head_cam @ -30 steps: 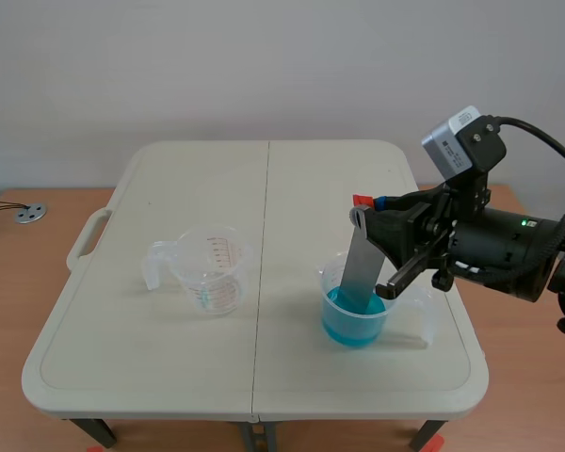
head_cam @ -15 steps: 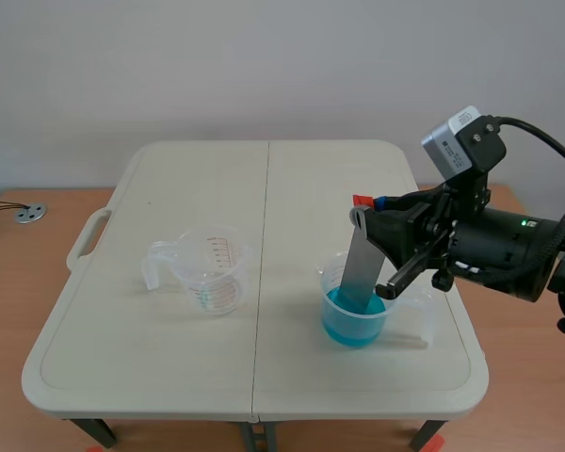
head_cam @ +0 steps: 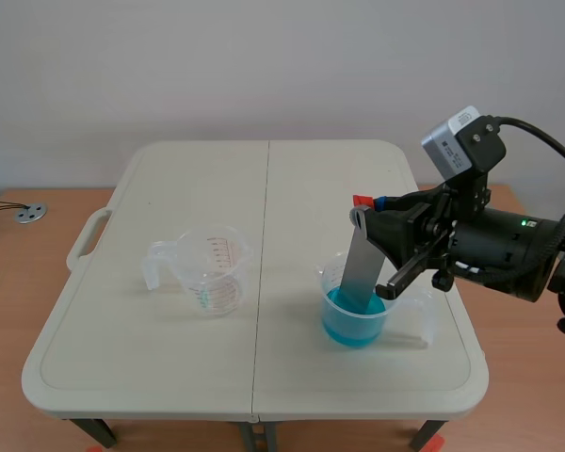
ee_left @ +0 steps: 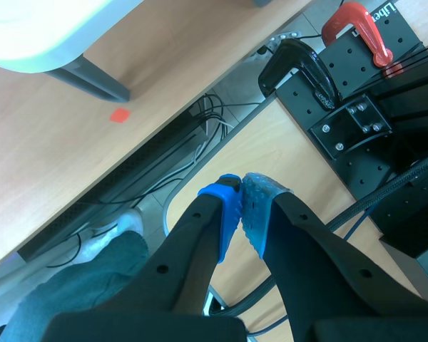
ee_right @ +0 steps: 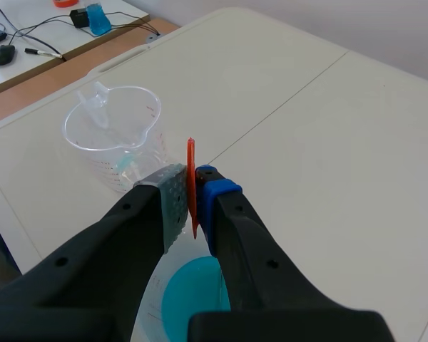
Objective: Hold the metal plate by the orange handle, dip it into the blue solution, take it out and point at it, then put the plate back in the beaker on the left.
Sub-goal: 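Hold the plate still in the solution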
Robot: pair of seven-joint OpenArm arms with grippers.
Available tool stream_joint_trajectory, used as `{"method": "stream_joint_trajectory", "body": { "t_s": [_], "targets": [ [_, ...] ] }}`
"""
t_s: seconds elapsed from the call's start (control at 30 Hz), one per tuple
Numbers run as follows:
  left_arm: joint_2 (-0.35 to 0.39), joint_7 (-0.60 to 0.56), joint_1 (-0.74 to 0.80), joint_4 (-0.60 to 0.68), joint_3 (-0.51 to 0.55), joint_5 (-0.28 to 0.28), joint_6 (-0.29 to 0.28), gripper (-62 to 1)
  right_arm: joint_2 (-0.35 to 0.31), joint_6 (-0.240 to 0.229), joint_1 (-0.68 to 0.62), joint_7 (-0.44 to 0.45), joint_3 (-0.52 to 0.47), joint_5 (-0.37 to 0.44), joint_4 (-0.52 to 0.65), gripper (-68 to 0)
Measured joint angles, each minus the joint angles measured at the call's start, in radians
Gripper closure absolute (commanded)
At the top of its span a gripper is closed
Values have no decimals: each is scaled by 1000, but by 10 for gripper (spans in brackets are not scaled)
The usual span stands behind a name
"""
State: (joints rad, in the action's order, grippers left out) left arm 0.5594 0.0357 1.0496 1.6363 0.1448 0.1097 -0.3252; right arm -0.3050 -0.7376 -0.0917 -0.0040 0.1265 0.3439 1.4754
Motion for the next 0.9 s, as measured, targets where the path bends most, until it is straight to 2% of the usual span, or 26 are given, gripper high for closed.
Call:
{"method": "stream_joint_trajectory", "body": {
  "t_s": [0.67,0.9],
  "targets": [
    [0,0,0,0,0,0,0,-41,0,0,11,-8,0,-2,0,-11],
    [0,0,0,0,0,0,0,-41,-26,0,-14,-19,0,69,21,-11]
  ]
}}
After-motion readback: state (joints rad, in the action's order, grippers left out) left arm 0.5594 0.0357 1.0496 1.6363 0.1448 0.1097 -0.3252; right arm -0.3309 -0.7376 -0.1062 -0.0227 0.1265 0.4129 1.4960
